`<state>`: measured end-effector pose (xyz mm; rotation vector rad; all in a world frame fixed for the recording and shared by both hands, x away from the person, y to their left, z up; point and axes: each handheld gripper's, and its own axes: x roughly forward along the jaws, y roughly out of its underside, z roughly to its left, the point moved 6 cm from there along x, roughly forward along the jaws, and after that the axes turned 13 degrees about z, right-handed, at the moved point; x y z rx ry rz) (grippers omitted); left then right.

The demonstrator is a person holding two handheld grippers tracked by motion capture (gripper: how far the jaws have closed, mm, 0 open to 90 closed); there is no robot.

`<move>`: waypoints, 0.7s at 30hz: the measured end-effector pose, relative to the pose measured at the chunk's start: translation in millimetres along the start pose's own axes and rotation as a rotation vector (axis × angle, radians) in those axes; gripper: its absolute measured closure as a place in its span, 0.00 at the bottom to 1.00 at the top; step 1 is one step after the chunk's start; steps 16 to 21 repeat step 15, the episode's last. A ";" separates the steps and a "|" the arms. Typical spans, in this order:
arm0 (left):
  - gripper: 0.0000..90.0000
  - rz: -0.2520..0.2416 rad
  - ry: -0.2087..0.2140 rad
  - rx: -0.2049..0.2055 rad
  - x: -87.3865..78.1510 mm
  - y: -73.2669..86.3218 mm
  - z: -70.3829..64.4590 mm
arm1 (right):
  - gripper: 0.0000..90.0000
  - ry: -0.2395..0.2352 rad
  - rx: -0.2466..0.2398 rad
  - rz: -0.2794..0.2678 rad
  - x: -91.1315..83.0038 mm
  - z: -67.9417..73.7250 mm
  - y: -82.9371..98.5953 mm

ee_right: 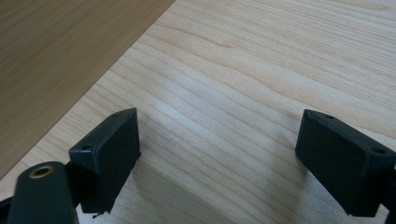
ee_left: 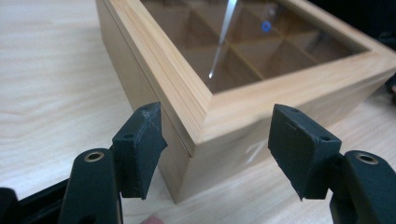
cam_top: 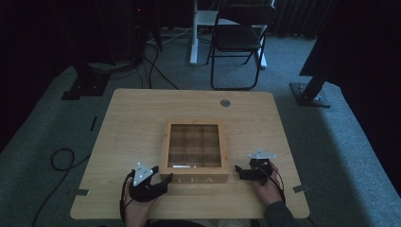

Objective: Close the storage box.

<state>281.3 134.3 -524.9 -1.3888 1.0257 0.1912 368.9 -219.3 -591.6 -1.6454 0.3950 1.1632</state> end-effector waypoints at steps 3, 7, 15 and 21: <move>0.39 -0.006 0.005 -0.017 -2.4 1.4 2.5 | 0.15 0.000 0.000 0.000 0.0 0.0 0.0; 0.39 -0.030 -0.010 -0.018 -6.8 -0.1 6.7 | 0.15 0.000 0.000 0.000 0.0 0.0 0.0; 0.39 -0.056 -0.015 -0.048 -9.4 -1.4 14.4 | 0.15 0.000 0.000 0.000 0.0 0.0 0.0; 0.39 -0.056 -0.015 -0.048 -9.4 -1.4 14.4 | 0.15 0.000 0.000 0.000 0.0 0.0 0.0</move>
